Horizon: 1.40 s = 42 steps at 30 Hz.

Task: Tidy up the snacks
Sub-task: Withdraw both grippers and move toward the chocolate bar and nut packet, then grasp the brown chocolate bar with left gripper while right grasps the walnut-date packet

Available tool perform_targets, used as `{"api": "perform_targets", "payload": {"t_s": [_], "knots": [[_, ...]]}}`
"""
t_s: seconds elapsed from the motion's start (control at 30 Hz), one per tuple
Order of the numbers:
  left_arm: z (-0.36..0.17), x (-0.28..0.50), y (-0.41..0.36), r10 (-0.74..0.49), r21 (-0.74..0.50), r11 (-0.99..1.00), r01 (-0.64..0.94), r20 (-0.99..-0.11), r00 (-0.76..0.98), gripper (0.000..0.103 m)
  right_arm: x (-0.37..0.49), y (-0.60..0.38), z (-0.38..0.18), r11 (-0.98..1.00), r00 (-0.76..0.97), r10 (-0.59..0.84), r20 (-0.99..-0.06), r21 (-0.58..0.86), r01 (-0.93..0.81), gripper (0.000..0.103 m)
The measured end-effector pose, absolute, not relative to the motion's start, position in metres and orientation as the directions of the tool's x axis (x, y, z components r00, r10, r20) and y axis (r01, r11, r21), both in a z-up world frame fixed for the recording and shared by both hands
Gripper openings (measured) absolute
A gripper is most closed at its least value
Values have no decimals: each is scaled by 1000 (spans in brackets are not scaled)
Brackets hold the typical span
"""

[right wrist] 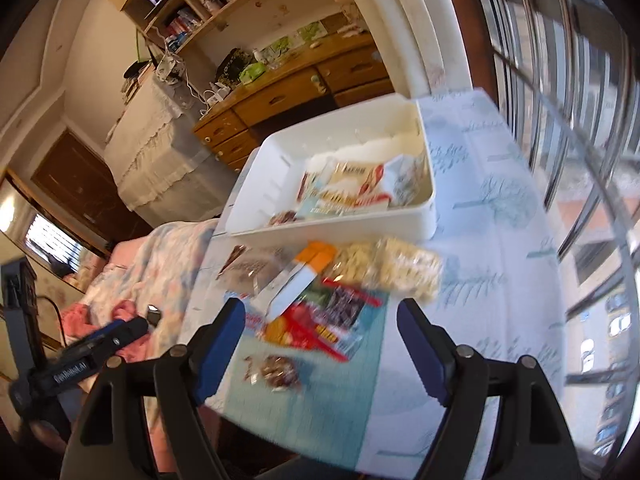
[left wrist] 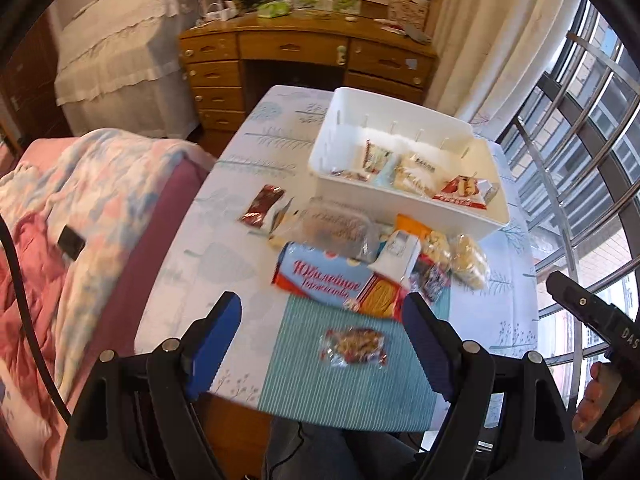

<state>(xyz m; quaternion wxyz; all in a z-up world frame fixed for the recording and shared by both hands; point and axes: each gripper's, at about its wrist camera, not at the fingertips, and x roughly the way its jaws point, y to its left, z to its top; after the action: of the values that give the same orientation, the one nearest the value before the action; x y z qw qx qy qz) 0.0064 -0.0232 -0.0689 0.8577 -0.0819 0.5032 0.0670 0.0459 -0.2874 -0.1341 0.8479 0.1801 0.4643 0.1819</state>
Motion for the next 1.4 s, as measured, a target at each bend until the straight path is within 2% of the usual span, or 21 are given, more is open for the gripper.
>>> {"api": "perform_targets", "payload": {"t_s": [0.27,0.47,0.67,0.97,1.27,1.4], "knots": [[-79,2,1,109,-28,946,-322,-910,400,82,34,-292,-148,827,449,532,-718,554,-94,80],[-106,8,30,24,-102,917,-385,-951,308,82,40,-294,-162,820,420,524,-741,573,-11,80],[-125,25,59,-1,-98,920,-380,-969,248,82,44,-286,-183,791,388,521,-761,601,117,80],[-142,75,105,-57,-104,961,-257,-982,181,82,44,-258,-217,714,343,470,-814,578,394,80],[-166,136,140,-102,-114,989,-94,-987,127,82,24,-225,-254,535,325,449,-832,542,648,80],[-175,160,141,-124,-121,992,29,-983,132,82,11,-209,-267,439,326,438,-838,516,736,80]]}}
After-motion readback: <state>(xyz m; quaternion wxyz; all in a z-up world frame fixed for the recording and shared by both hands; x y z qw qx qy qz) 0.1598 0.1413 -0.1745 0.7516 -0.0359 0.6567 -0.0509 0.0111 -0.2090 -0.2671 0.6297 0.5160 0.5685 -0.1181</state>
